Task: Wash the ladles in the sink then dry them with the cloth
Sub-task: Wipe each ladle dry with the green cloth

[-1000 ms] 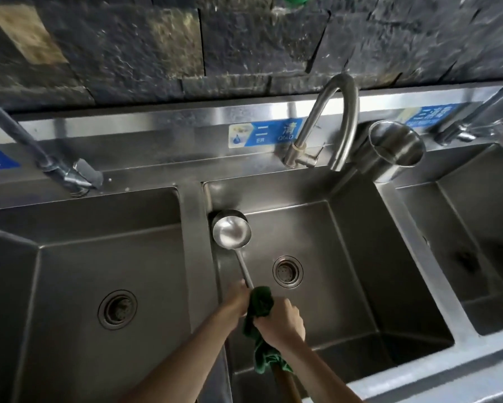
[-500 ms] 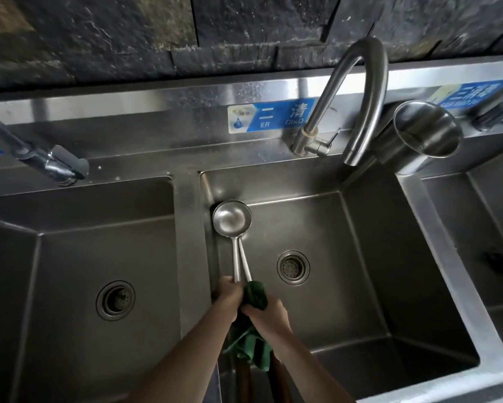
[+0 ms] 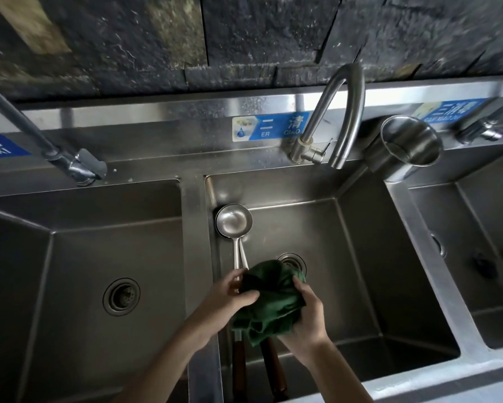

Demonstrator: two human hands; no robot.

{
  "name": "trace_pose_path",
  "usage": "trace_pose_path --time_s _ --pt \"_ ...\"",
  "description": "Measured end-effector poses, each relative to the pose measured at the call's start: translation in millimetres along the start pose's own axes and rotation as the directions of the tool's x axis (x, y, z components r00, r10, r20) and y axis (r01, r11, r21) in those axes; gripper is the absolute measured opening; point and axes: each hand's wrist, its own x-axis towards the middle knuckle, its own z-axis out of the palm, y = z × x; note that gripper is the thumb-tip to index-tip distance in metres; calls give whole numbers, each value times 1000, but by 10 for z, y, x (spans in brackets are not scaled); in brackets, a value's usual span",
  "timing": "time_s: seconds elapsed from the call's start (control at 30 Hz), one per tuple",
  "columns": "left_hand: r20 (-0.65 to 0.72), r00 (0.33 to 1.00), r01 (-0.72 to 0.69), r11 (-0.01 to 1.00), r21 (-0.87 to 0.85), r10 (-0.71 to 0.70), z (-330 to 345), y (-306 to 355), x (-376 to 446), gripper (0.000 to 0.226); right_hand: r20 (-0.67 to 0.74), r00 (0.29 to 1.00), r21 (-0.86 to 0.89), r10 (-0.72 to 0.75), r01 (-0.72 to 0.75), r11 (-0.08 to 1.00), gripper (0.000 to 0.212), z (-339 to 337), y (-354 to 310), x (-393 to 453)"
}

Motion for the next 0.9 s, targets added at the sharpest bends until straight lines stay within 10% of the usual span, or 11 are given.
trace_pose_path --time_s 0.2,0.37,0.57,0.77,0.9 --pt "117 969 -240 945 222 219 -205 176 -515 61 -3 1000 10 -12 12 1000 66 360 70 -151" --pt "-129 914 -339 898 282 385 -339 286 -899 30 82 996 -46 20 -17 999 64 779 182 -419" --pt "-233 692 -593 722 356 683 -687 560 -1487 29 -18 999 -311 -30 23 950 40 1123 289 -771" --pt "-42 554 -668 475 573 831 -870 970 -2193 27 -9 974 -592 -227 178 786 33 1461 466 -1181" --pt "121 508 -702 329 632 853 -820 1228 -2598 19 126 843 -763 -523 419 492 17 1902 542 -1444"
